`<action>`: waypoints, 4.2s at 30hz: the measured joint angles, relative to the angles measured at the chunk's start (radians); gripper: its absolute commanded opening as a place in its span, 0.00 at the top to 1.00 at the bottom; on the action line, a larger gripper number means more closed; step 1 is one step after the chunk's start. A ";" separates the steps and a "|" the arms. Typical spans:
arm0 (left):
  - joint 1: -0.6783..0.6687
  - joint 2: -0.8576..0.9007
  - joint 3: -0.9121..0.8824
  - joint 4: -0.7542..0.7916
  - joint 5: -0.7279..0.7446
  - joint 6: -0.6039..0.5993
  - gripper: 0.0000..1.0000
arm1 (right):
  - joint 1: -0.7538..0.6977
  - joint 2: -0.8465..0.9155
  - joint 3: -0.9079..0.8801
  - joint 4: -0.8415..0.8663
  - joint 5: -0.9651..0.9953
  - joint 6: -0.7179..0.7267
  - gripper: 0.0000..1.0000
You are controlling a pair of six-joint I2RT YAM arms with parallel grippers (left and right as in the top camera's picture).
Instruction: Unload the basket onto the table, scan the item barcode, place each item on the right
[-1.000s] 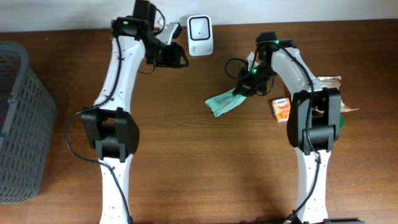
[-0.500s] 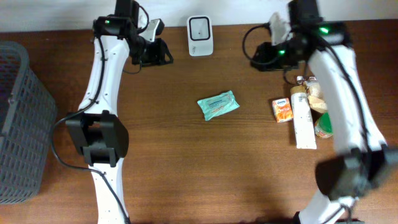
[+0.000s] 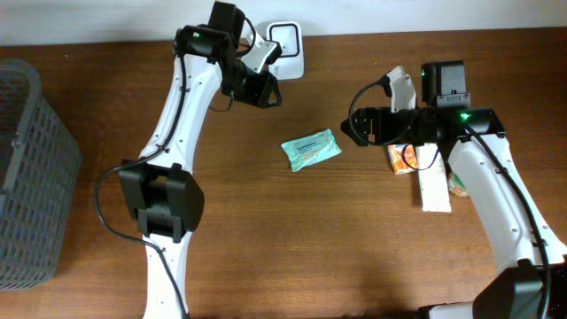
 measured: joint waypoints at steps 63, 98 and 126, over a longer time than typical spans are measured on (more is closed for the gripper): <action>0.248 -0.199 -0.496 0.385 -0.185 -0.349 0.66 | 0.232 0.174 0.056 0.187 0.519 0.144 0.96; -0.002 -0.199 -0.620 0.567 -0.069 -0.349 0.85 | -0.026 0.509 0.223 -0.055 -0.031 -0.014 0.51; -0.182 -0.010 -0.618 0.666 0.138 -0.514 1.00 | -0.014 0.641 0.091 0.140 -0.378 -0.056 0.96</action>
